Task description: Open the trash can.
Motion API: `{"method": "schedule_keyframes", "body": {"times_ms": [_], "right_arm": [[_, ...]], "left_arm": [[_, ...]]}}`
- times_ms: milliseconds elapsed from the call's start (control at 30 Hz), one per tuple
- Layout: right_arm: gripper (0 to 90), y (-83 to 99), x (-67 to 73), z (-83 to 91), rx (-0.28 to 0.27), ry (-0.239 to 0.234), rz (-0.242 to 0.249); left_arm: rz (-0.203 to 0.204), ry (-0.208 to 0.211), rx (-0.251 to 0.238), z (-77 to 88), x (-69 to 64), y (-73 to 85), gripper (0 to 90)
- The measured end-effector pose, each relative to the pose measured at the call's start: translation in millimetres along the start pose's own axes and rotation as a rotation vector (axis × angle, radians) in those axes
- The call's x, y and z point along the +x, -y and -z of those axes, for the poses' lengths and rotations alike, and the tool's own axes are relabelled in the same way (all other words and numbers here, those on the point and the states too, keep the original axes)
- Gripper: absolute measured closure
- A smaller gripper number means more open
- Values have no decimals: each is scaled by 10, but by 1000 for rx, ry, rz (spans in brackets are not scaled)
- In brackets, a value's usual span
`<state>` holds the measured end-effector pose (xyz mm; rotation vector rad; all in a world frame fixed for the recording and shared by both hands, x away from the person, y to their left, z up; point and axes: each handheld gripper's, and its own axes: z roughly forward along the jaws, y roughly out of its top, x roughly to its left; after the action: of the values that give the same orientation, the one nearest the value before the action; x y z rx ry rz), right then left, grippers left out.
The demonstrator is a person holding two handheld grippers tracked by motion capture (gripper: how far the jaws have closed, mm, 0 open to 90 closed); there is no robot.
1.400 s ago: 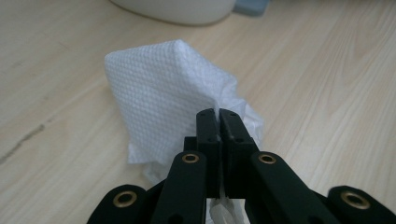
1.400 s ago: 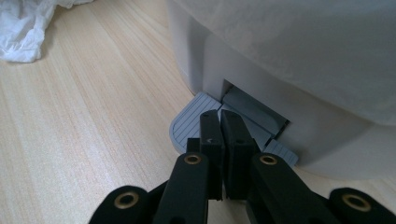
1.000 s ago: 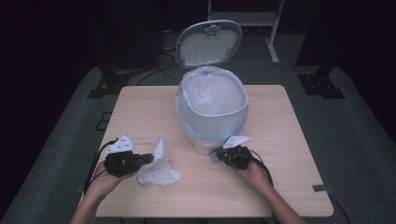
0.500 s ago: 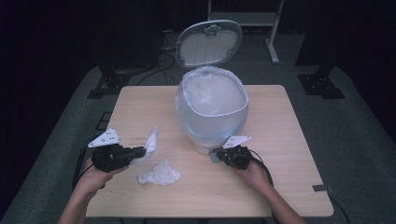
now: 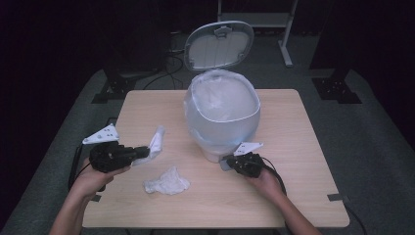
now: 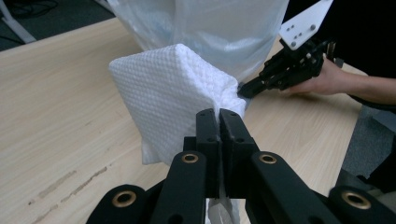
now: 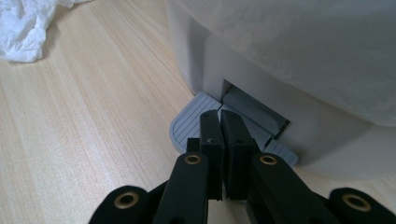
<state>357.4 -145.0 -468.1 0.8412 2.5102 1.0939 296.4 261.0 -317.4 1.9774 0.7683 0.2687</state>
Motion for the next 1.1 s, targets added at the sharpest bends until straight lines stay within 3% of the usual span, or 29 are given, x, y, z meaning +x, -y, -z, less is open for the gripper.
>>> {"method": "schedule_keyframes", "body": {"times_ms": [600, 1100], "right_arm": [[875, 0, -3, 0, -3, -4, 1], [875, -1, -4, 1, -2, -4, 0]], "left_arm": [[-8, 45, -53, 193, -39, -363, 873], [-59, 65, -54, 201, -136, -759, 873]]}}
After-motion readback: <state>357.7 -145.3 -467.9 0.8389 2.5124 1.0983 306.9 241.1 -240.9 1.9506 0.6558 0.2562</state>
